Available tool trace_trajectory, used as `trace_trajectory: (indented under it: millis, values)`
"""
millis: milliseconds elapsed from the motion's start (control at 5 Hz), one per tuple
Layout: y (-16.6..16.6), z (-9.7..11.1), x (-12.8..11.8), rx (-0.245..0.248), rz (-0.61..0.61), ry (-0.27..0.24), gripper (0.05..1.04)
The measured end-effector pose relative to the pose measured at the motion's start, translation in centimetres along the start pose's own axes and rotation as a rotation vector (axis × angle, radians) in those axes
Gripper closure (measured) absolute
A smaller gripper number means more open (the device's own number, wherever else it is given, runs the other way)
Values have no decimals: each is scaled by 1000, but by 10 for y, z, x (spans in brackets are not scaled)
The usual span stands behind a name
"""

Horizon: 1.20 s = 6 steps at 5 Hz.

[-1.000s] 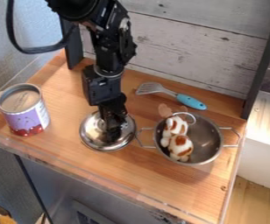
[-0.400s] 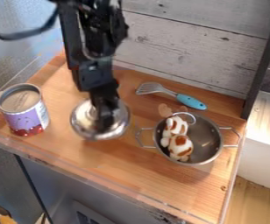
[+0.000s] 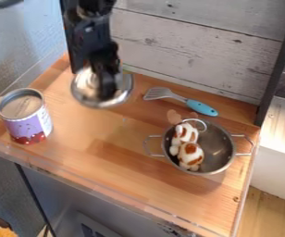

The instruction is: Move the silver lid to the top left corner of the table

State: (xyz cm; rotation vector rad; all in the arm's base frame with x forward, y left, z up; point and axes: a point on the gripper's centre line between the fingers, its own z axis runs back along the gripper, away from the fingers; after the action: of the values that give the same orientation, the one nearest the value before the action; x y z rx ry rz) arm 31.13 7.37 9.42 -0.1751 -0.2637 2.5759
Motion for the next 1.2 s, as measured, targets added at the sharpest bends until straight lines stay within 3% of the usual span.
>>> trace_trajectory:
  millis: [400, 800, 1200]
  values:
    - [-34, -4, -12, -37, 51, 6, 802]
    - [-52, -39, -10, -28, 96, -32, 802]
    - [-70, -60, -10, -18, 138, -43, 802]
